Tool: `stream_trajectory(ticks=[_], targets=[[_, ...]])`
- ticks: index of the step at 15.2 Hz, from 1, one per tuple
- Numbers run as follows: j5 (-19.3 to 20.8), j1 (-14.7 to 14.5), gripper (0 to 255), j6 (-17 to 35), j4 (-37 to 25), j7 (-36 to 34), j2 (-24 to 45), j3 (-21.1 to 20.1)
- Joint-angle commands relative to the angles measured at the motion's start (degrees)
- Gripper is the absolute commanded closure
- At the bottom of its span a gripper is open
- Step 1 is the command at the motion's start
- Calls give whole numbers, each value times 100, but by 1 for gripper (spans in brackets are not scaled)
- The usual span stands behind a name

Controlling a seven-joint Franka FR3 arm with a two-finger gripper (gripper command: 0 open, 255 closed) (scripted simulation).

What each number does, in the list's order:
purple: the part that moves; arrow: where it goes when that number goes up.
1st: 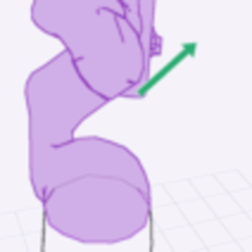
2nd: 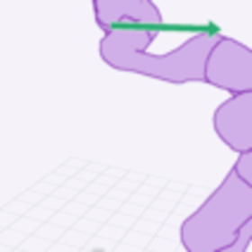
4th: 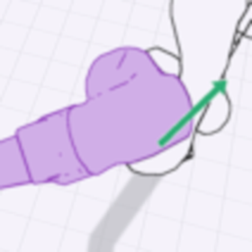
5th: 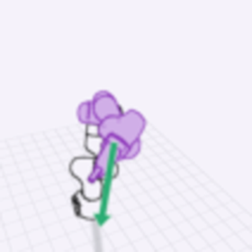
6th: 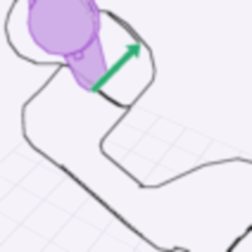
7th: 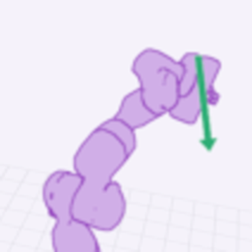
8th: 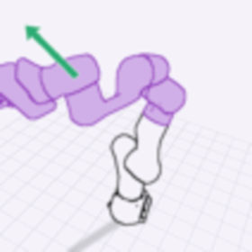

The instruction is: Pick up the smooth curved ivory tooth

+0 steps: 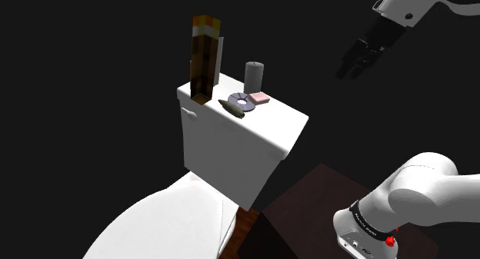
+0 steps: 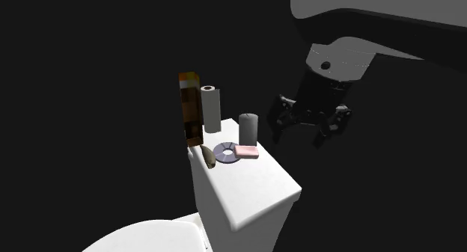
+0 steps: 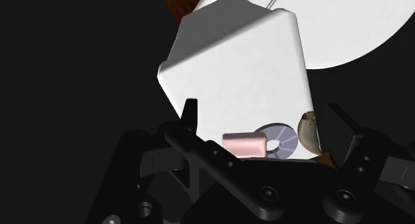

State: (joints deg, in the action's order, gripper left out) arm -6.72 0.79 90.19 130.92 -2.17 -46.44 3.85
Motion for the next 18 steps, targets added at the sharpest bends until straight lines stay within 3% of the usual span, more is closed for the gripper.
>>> stream_trajectory(ticks=[1, 9, 18], targets=[[0, 0, 0, 0, 0, 0, 0, 0], [-124, -330, 0, 1077, -183, 64, 1359, -441], [-56, -623, 0, 1992, -882, 56, 3093, -915]])
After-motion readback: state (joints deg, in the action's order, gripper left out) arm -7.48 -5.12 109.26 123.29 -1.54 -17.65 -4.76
